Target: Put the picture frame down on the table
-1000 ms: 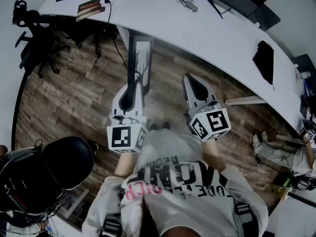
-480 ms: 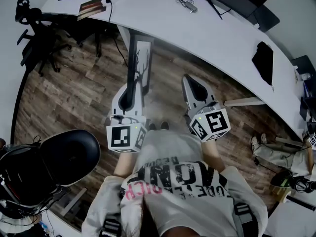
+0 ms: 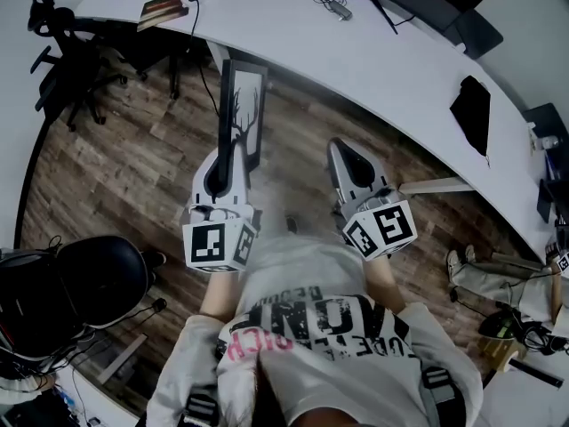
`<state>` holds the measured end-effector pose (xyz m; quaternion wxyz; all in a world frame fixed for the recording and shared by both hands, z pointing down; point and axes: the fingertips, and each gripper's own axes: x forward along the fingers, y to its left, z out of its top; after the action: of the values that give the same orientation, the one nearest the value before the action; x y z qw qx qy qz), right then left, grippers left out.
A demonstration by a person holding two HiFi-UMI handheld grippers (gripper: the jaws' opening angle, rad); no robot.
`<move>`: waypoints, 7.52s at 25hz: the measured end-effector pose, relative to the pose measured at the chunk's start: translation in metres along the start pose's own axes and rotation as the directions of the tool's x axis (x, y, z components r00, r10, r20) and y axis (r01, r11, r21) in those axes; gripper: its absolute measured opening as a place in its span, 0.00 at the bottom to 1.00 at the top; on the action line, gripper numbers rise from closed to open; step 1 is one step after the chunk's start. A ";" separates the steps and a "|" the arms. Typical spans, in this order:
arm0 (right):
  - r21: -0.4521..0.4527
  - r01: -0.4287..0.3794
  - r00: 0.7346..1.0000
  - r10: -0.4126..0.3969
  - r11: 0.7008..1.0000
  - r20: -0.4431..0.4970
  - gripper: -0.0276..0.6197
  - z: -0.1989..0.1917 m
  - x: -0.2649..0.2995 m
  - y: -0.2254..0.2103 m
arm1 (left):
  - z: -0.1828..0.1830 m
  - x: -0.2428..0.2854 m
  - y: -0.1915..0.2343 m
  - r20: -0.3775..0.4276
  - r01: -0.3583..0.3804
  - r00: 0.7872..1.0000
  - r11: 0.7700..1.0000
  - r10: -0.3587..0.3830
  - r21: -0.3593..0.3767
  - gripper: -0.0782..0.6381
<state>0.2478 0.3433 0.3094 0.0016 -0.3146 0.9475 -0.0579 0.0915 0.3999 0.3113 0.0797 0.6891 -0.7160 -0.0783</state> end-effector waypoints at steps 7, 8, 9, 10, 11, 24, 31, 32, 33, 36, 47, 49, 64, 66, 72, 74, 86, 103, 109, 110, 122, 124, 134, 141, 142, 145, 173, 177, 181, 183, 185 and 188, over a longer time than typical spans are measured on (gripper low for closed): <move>0.039 0.006 1.000 -0.005 0.999 -0.030 0.05 -0.013 0.016 -0.012 | -0.010 0.016 0.011 -0.032 -0.021 0.999 0.999 0.020 -0.025 0.13; 0.045 0.008 0.999 -0.006 0.999 -0.040 0.05 -0.015 0.022 -0.014 | -0.011 0.021 0.013 -0.037 -0.021 0.999 0.999 0.020 -0.030 0.13; 0.049 0.009 0.999 -0.006 0.999 -0.049 0.05 -0.017 0.029 -0.015 | -0.012 0.026 0.017 -0.041 -0.020 0.999 0.999 0.018 -0.035 0.13; 0.052 0.009 0.998 -0.006 0.999 -0.057 0.05 -0.019 0.037 -0.017 | -0.012 0.033 0.021 -0.044 -0.018 0.999 0.999 0.016 -0.039 0.13; 0.054 0.009 0.998 -0.006 0.999 -0.063 0.05 -0.019 0.046 -0.019 | -0.012 0.040 0.026 -0.047 -0.015 0.999 0.999 0.013 -0.043 0.13; 0.048 0.051 0.997 -0.047 0.998 -0.064 0.05 -0.003 0.196 -0.030 | 0.023 0.145 0.126 -0.036 0.030 0.999 0.998 -0.032 -0.058 0.13; 0.059 0.080 0.994 -0.075 0.995 -0.075 0.05 -0.008 0.234 -0.030 | 0.027 0.171 0.167 -0.040 0.020 0.999 0.997 -0.023 -0.074 0.13; 0.060 0.082 0.994 -0.078 0.995 -0.075 0.05 -0.008 0.237 -0.031 | 0.027 0.174 0.171 -0.043 0.020 0.999 0.997 -0.023 -0.077 0.13; 0.062 0.086 0.994 -0.082 0.994 -0.074 0.05 -0.008 0.240 -0.033 | 0.027 0.177 0.174 -0.046 0.019 0.999 0.997 -0.023 -0.079 0.13; 0.066 0.100 0.992 -0.095 0.993 -0.078 0.05 -0.007 0.248 -0.039 | 0.026 0.186 0.180 -0.053 0.019 0.998 0.997 -0.023 -0.081 0.13; 0.103 0.080 0.994 -0.071 0.992 -0.085 0.05 -0.014 0.290 -0.082 | 0.012 0.240 0.182 -0.086 0.007 0.996 0.996 -0.015 -0.091 0.13; 0.102 0.077 0.994 -0.068 0.992 -0.088 0.05 -0.011 0.305 -0.097 | 0.013 0.258 0.181 -0.089 0.008 0.996 0.995 -0.017 -0.098 0.13; 0.111 0.055 0.996 -0.048 0.992 -0.069 0.05 0.015 0.382 -0.202 | 0.024 0.373 0.179 -0.065 -0.044 0.997 0.996 0.039 -0.080 0.13; 0.116 0.067 0.995 -0.059 0.991 -0.076 0.05 0.015 0.386 -0.213 | 0.024 0.383 0.179 -0.065 -0.048 0.997 0.995 0.042 -0.086 0.13; 0.122 0.090 0.993 -0.080 0.988 -0.081 0.05 0.015 0.395 -0.229 | 0.023 0.402 0.181 -0.062 -0.044 0.997 0.994 0.038 -0.100 0.13; 0.122 0.097 0.993 -0.088 0.988 -0.081 0.05 0.014 0.399 -0.232 | 0.022 0.409 0.182 -0.062 -0.037 0.998 0.994 0.030 -0.104 0.13; 0.134 0.213 0.975 -0.200 0.968 -0.101 0.05 0.014 0.444 -0.254 | 0.030 0.477 0.213 -0.099 0.049 0.993 0.991 -0.062 -0.124 0.13; 0.171 0.351 0.935 -0.333 0.921 -0.126 0.05 -0.005 0.493 -0.235 | 0.021 0.524 0.269 -0.182 0.168 0.964 0.975 -0.192 -0.143 0.13; 0.165 0.348 0.935 -0.330 0.923 -0.127 0.05 -0.005 0.497 -0.239 | 0.018 0.529 0.266 -0.187 0.172 0.962 0.974 -0.198 -0.147 0.13; 0.163 0.345 0.936 -0.328 0.924 -0.126 0.05 -0.004 0.497 -0.241 | 0.018 0.530 0.265 -0.185 0.169 0.963 0.974 -0.195 -0.148 0.13; 0.157 0.332 0.942 -0.317 0.930 -0.112 0.05 0.006 0.492 -0.266 | 0.024 0.539 0.245 -0.160 0.155 0.971 0.978 -0.177 -0.141 0.13; 0.160 0.332 0.942 -0.317 0.930 -0.110 0.05 0.006 0.491 -0.268 | 0.023 0.539 0.244 -0.162 0.153 0.971 0.978 -0.175 -0.139 0.13; 0.179 0.351 0.935 -0.334 0.919 -0.118 0.05 0.004 0.481 -0.273 | 0.020 0.542 0.237 -0.184 0.155 0.966 0.978 -0.179 -0.140 0.13; 0.196 0.370 0.927 -0.345 0.908 -0.148 0.05 -0.006 0.473 -0.283 | -0.008 0.560 0.225 -0.252 0.142 0.950 0.972 -0.187 -0.186 0.13; 0.200 0.370 0.926 -0.345 0.907 -0.150 0.05 -0.009 0.472 -0.287 | -0.014 0.565 0.221 -0.259 0.139 0.948 0.972 -0.187 -0.191 0.13; 0.206 0.374 0.925 -0.347 0.904 -0.158 0.05 -0.015 0.471 -0.295 | -0.032 0.575 0.213 -0.284 0.132 0.940 0.969 -0.190 -0.210 0.13; 0.247 0.422 0.897 -0.361 0.872 -0.254 0.05 -0.047 0.463 -0.319 | -0.135 0.597 0.194 -0.470 0.051 0.867 0.968 -0.165 -0.247 0.13; 0.246 0.425 0.895 -0.363 0.871 -0.259 0.05 -0.048 0.463 -0.319 | -0.146 0.592 0.189 -0.504 0.062 0.847 0.972 -0.171 -0.225 0.13; 0.243 0.427 0.893 -0.364 0.871 -0.263 0.04 -0.048 0.463 -0.320 | -0.150 0.588 0.184 -0.524 0.079 0.832 0.973 -0.183 -0.216 0.13; 0.244 0.423 0.895 -0.361 0.873 -0.262 0.05 -0.049 0.464 -0.319 | -0.152 0.587 0.183 -0.531 0.083 0.827 0.974 -0.186 -0.212 0.13; 0.244 0.418 0.898 -0.356 0.875 -0.260 0.05 -0.049 0.466 -0.317 | -0.152 0.586 0.183 -0.535 0.086 0.824 0.974 -0.187 -0.209 0.13; 0.243 0.412 0.900 -0.349 0.878 -0.263 0.05 -0.050 0.468 -0.316 | -0.153 0.586 0.184 -0.540 0.087 0.821 0.976 -0.184 -0.200 0.13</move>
<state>0.0583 -0.1818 0.4092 -0.0639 -0.4837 0.8422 -0.2295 -0.0757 -0.1787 0.5052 0.3357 0.7222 -0.6018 0.0601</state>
